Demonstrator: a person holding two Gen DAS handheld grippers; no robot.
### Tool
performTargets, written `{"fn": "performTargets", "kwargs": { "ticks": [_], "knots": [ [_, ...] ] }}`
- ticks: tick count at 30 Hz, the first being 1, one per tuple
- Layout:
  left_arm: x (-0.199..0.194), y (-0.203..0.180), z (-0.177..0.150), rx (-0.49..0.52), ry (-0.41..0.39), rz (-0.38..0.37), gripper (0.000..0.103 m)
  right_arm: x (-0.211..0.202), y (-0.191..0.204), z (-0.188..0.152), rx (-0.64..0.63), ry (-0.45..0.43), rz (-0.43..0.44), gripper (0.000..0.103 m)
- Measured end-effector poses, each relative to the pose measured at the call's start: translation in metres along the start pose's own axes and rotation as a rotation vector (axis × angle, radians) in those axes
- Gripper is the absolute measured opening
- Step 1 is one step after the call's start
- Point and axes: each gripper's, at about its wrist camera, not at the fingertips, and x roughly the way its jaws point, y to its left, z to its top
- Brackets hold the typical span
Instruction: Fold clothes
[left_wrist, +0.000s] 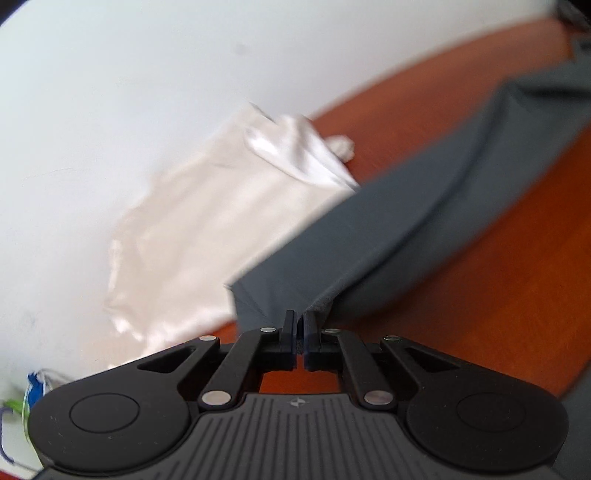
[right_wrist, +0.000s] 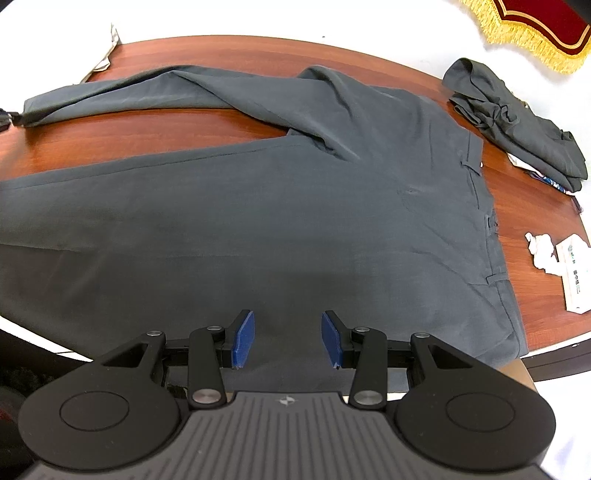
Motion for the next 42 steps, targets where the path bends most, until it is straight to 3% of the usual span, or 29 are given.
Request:
{"fn": "performTargets", "kwargs": {
  "ticks": [8, 12, 20, 25, 26, 31, 35, 42],
  "knots": [
    [-0.053, 0.062, 0.025, -0.198, -0.134, 0.138, 0.000, 0.004, 0.002, 0.004, -0.009, -0.018, 0.017, 0.046],
    [-0.065, 0.080, 0.027, -0.219, -0.121, 0.114, 0.000, 0.008, 0.006, 0.006, -0.018, -0.027, 0.031, 0.046],
    [-0.054, 0.052, 0.006, -0.089, -0.018, 0.024, 0.003, 0.013, 0.013, 0.012, -0.035, -0.045, 0.048, 0.046],
    [-0.039, 0.025, -0.007, -0.036, 0.047, -0.050, 0.032, 0.015, 0.017, 0.017, -0.053, -0.041, 0.060, 0.047],
    [-0.037, 0.020, -0.009, -0.028, 0.057, -0.062, 0.033, 0.015, 0.017, 0.019, -0.057, -0.040, 0.065, 0.047],
    [-0.023, 0.001, -0.018, -0.005, 0.127, -0.156, 0.036, 0.022, 0.024, 0.033, -0.083, -0.044, 0.129, 0.047],
    [-0.019, -0.005, -0.021, 0.025, 0.158, -0.175, 0.037, 0.029, 0.039, 0.053, -0.103, -0.070, 0.219, 0.047],
    [0.003, -0.017, -0.024, 0.115, 0.151, -0.225, 0.039, 0.037, 0.088, 0.092, -0.135, -0.114, 0.349, 0.047]
  ]
}}
